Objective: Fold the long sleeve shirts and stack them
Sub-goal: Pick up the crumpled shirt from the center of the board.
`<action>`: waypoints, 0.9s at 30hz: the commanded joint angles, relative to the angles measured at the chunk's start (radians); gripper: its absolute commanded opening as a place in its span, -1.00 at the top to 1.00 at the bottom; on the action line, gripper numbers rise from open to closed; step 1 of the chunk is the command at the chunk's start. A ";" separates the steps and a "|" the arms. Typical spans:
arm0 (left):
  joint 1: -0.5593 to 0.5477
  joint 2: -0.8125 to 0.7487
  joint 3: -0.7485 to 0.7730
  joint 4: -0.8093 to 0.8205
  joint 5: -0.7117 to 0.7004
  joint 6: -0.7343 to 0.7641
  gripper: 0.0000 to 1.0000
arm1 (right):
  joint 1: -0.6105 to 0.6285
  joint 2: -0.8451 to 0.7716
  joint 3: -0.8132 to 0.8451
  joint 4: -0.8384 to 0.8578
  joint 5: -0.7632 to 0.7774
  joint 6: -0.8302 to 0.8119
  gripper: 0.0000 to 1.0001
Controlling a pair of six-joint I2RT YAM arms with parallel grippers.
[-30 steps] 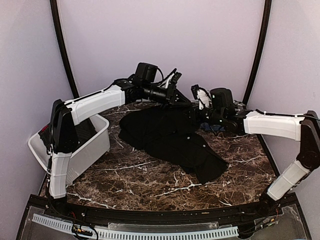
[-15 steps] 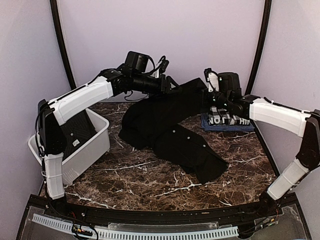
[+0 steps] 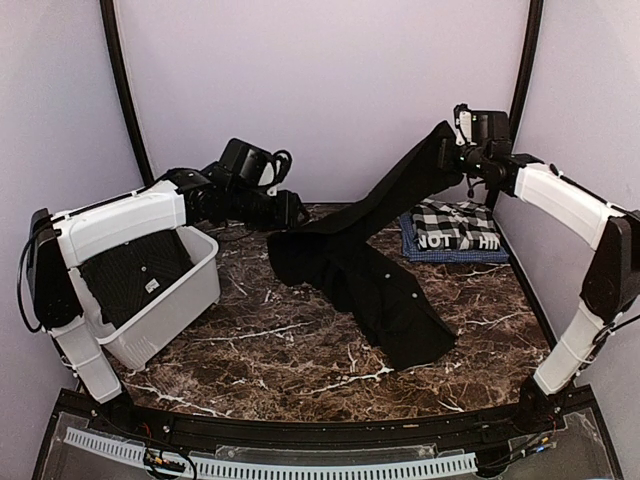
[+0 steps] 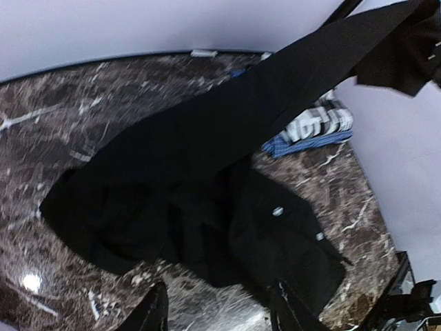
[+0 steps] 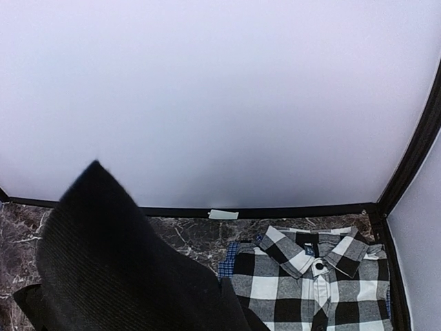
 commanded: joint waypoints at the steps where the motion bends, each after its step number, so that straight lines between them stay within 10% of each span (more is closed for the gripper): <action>1: 0.009 -0.022 -0.149 -0.026 -0.134 -0.042 0.03 | -0.037 0.017 0.087 -0.016 0.016 -0.024 1.00; 9: 0.029 0.055 -0.289 0.054 -0.138 -0.124 0.03 | -0.057 0.008 0.109 -0.031 -0.070 -0.006 1.00; 27: 0.186 0.409 -0.089 0.359 -0.060 -0.118 -0.10 | -0.057 -0.094 0.000 0.002 -0.262 0.070 1.00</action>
